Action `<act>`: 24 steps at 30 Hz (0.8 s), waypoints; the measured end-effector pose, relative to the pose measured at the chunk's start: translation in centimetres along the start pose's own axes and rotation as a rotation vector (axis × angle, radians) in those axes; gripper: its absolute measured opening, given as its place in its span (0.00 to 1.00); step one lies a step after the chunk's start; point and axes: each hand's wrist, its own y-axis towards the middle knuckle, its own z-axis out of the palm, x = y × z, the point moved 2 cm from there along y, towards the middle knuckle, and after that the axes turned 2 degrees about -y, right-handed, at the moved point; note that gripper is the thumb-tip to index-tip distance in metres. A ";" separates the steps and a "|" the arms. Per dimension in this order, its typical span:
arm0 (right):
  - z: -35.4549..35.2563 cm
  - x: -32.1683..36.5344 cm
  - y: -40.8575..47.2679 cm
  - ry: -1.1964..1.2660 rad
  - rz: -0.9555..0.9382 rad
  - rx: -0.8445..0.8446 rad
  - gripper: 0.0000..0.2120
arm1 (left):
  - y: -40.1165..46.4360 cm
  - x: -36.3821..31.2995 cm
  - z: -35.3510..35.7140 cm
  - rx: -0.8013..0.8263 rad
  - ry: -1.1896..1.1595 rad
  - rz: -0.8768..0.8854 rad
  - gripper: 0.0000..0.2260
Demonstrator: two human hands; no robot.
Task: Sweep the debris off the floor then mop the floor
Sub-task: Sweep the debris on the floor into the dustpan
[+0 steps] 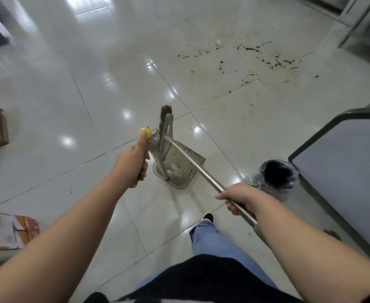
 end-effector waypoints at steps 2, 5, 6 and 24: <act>-2.6 3.3 1.7 -0.062 -0.071 -0.056 0.07 | 3.4 -2.7 0.9 -0.027 0.013 -0.015 0.37; -7.0 7.4 3.7 -0.125 -0.131 -0.125 0.08 | 7.7 -6.2 2.5 -0.042 0.036 -0.016 0.37; -8.4 8.5 4.3 -0.125 -0.141 -0.144 0.09 | 8.8 -7.3 3.0 -0.047 0.045 -0.022 0.38; -24.0 21.5 15.7 0.022 0.099 -0.151 0.08 | 29.7 -24.0 11.7 0.146 0.218 0.018 0.41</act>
